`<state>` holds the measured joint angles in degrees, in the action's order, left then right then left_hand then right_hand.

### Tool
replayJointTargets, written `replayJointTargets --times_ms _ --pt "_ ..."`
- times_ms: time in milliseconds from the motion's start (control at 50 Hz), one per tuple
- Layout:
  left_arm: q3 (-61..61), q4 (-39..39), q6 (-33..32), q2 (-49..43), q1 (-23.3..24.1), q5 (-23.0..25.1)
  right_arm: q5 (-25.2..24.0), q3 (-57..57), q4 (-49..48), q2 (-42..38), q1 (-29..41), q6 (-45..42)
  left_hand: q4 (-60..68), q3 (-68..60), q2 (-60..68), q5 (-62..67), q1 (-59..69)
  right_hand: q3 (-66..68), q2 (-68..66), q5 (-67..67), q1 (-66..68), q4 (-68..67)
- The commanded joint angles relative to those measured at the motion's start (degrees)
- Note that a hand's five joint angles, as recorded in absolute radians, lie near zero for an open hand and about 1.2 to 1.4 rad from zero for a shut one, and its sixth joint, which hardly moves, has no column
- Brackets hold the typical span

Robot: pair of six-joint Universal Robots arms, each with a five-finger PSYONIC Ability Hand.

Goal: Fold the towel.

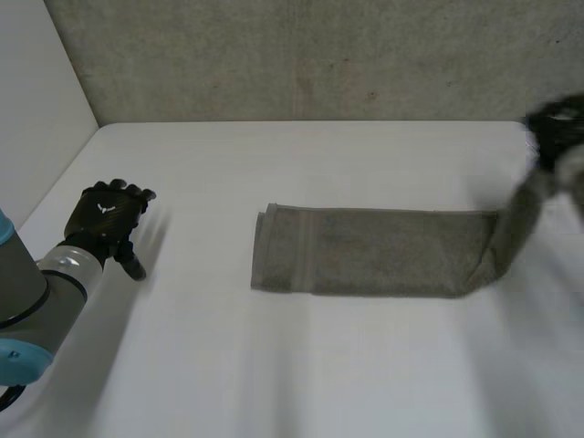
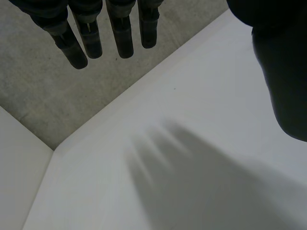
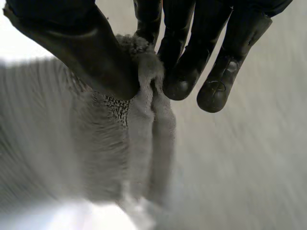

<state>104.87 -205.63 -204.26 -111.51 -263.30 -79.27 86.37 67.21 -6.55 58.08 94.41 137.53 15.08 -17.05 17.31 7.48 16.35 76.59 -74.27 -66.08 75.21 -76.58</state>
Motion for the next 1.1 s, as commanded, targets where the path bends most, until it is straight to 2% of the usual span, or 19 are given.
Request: replayJointTargets --times_ms 20,60,120,160,200,220,240,260,280,300,440,460,480,620,700,840,860,920,1100 --pt "0.1 0.0 0.0 0.5 -0.1 0.0 -0.6 -1.7 -0.8 -2.3 22.7 4.2 2.0 -0.1 -0.2 -0.4 0.8 3.4 -5.7 -3.9 4.8 -3.4" --pt "0.2 0.0 0.0 0.6 -0.2 0.0 -0.8 -2.5 -0.7 -7.2 31.8 3.7 1.9 0.1 -0.4 -0.5 0.6 3.4 -5.7 -3.9 4.8 -3.4" --pt "0.3 0.0 0.0 0.7 -0.2 0.0 -0.8 -3.1 -0.7 -9.7 35.1 2.9 1.9 0.1 -0.4 -0.5 0.6 3.4 -5.7 -3.9 4.8 -3.4" --pt "0.4 0.0 0.0 0.7 -0.1 0.0 -0.8 -4.5 -0.4 -14.6 38.6 -0.1 1.9 0.1 -0.4 -0.5 0.6 3.4 -5.7 -3.9 4.8 -3.4" --pt "0.5 0.0 0.0 0.6 -0.1 0.0 -0.8 -5.1 0.0 -16.5 38.9 -2.1 1.7 0.3 -0.5 -0.7 0.4 3.4 -5.7 -3.9 4.8 -3.4" --pt "0.5 0.0 0.0 0.6 0.0 0.0 -0.9 -5.1 0.0 -17.1 39.1 -3.7 1.7 0.3 -0.5 -0.7 0.4 -3.4 1.0 2.8 -2.0 3.3" --pt "0.5 0.0 0.0 0.6 0.0 0.0 -0.9 -5.1 0.0 -17.1 39.1 -3.7 1.7 0.3 -0.5 -0.7 0.4 -3.4 1.1 2.9 -2.0 3.4" --pt "0.7 0.0 0.0 0.6 0.0 0.0 -1.1 -5.0 0.0 -17.0 38.9 -4.6 1.7 0.3 -0.5 -0.7 0.4 -15.1 12.8 14.6 -13.7 15.1" --pt "0.7 0.0 0.0 0.6 0.0 0.0 -1.1 -5.0 0.0 -17.0 38.9 -4.6 1.7 0.3 -0.5 -0.7 0.4 -15.2 12.9 14.7 -13.8 15.2" --pt "0.8 -0.3 0.0 0.6 0.1 0.0 -1.4 -4.9 -0.3 -16.7 38.7 -4.5 1.7 0.3 -0.5 -0.7 0.4 -22.5 20.2 22.0 -21.2 22.5" --pt "1.0 -1.9 -0.1 0.6 0.2 0.0 -6.9 -3.1 -0.8 -10.5 36.7 1.2 1.7 0.3 -0.5 -0.7 0.4 -26.5 24.2 26.0 -25.1 26.5" --pt "1.0 -1.9 0.0 0.6 0.2 0.0 -8.2 -2.5 -0.7 -9.2 35.4 2.9 1.7 0.3 -0.5 -0.7 0.4 -43.0 40.6 42.4 -41.6 42.9" --pt "1.0 -1.9 -0.1 0.6 0.2 0.0 -8.7 -2.1 -0.3 -8.2 34.4 4.5 1.7 0.3 -0.5 -0.7 0.4 -66.6 64.3 66.1 -65.2 66.6" --pt "1.1 -1.9 -0.1 0.6 0.4 0.0 -9.2 1.8 0.8 -1.8 31.3 8.3 1.5 0.4 -0.7 -0.9 0.3 -66.6 64.3 66.1 -65.2 66.6" --pt "1.3 -2.0 0.0 0.6 0.4 0.0 -8.8 8.2 0.7 4.0 24.3 10.1 1.2 0.8 -1.0 -1.2 -0.1 -66.6 64.3 66.1 -65.2 66.6" --pt "1.3 -2.0 -0.1 0.6 0.6 0.0 -8.6 17.8 1.7 6.8 16.3 12.6 1.0 0.9 -1.2 -1.4 -0.2 -66.2 63.9 65.7 -64.9 66.2" --pt "1.3 -2.0 -0.1 0.6 0.6 0.0 -8.8 20.4 1.6 7.0 14.3 12.8 1.0 0.9 -1.2 -1.4 -0.2 -59.3 57.0 58.8 -58.0 59.3" --pt "1.3 -2.0 -0.1 0.6 0.7 0.0 -9.2 24.7 1.0 7.0 11.5 12.9 1.0 0.9 -1.2 -1.4 -0.2 -52.2 49.9 51.7 -50.9 52.2" --pt "1.5 -2.0 0.0 0.6 1.0 -0.1 -9.5 28.5 -4.3 2.2 9.6 11.9 0.9 1.1 -1.4 -1.5 -0.4 -35.0 32.7 34.5 -33.7 35.0"
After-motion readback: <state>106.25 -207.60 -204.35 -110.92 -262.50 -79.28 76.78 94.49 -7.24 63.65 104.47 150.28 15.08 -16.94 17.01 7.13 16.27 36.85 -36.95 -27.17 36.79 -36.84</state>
